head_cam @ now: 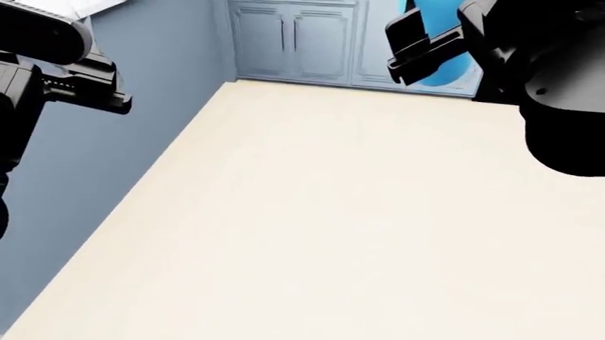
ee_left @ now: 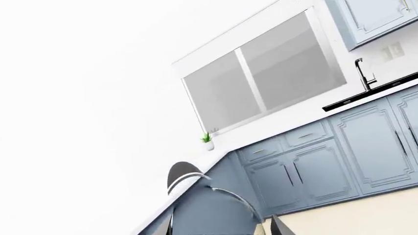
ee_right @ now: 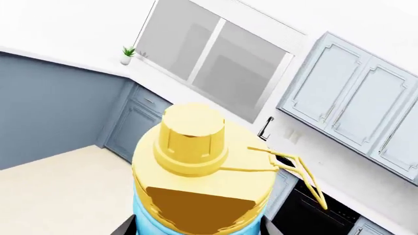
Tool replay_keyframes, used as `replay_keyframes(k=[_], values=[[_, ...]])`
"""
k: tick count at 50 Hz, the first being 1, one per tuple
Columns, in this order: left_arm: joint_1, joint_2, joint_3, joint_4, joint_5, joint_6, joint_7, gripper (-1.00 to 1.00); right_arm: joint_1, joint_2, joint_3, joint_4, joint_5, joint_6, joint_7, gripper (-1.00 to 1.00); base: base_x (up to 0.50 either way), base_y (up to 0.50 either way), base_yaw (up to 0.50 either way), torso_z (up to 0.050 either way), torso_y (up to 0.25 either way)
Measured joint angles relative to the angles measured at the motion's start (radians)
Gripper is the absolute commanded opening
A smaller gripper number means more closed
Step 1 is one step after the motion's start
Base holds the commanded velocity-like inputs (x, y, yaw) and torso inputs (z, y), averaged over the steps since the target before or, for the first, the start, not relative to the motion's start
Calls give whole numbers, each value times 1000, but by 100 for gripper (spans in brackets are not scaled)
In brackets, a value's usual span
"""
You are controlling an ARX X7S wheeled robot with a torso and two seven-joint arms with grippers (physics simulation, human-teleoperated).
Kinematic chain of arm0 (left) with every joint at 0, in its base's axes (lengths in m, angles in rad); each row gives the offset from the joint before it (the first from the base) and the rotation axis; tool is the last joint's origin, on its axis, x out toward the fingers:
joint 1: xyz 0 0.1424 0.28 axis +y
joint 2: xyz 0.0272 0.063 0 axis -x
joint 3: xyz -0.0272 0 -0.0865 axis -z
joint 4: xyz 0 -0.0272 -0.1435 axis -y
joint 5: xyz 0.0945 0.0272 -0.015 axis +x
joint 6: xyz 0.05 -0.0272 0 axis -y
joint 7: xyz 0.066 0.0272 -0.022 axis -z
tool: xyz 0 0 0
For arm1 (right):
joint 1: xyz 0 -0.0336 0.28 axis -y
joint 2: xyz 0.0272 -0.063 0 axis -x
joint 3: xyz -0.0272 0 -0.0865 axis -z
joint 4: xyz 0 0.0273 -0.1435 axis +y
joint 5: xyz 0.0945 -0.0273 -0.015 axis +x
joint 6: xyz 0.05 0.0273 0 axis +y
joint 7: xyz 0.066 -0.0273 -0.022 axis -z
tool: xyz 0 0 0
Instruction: Move the drinks to the dining counter.
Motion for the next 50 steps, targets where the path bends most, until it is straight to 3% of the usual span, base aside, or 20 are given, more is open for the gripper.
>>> replay_keyframes(k=[50], values=[[18, -8, 2, -7, 8, 27, 8, -100, 20, -16, -38, 25, -17, 14, -21, -100, -489, -107, 0, 0, 1]])
